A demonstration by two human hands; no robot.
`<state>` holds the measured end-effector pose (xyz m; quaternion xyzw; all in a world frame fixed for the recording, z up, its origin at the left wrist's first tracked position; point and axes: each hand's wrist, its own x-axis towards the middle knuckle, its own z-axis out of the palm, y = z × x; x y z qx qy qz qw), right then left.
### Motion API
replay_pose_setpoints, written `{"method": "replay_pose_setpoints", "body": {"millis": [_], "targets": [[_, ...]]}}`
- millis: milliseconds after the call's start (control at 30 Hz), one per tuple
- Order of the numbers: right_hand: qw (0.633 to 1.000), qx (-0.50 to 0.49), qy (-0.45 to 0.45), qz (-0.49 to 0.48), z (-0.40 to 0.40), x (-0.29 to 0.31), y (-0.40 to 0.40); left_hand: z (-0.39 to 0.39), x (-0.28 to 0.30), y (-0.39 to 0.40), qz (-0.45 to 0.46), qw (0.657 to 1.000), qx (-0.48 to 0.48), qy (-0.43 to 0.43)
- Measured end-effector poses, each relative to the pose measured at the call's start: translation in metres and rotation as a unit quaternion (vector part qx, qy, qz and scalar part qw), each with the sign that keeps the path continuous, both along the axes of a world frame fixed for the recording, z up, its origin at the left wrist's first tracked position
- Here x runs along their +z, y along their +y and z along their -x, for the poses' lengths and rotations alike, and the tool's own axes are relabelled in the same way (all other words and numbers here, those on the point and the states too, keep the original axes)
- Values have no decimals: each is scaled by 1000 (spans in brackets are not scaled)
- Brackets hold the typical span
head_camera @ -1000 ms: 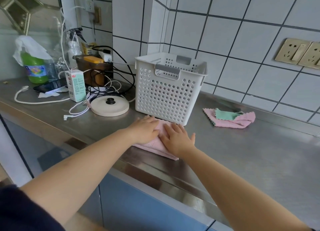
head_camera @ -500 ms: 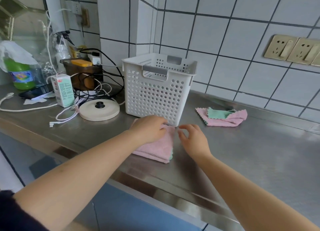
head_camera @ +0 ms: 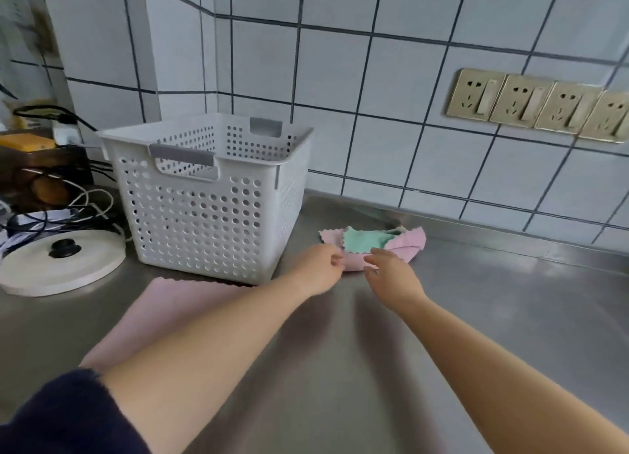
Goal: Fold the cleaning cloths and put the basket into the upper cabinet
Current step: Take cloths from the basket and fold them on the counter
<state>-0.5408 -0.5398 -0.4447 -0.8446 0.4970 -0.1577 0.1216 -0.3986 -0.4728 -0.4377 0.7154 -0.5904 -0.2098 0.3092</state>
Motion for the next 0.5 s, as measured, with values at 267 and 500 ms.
{"method": "replay_pose_setpoints", "body": {"millis": [267, 500], "targets": [[981, 63, 173, 60, -17, -20, -61, 10, 16, -61, -59, 991, -34, -118], [991, 80, 46, 98, -12, -26, -73, -10, -24, -109, 58, 974, 53, -213]]}}
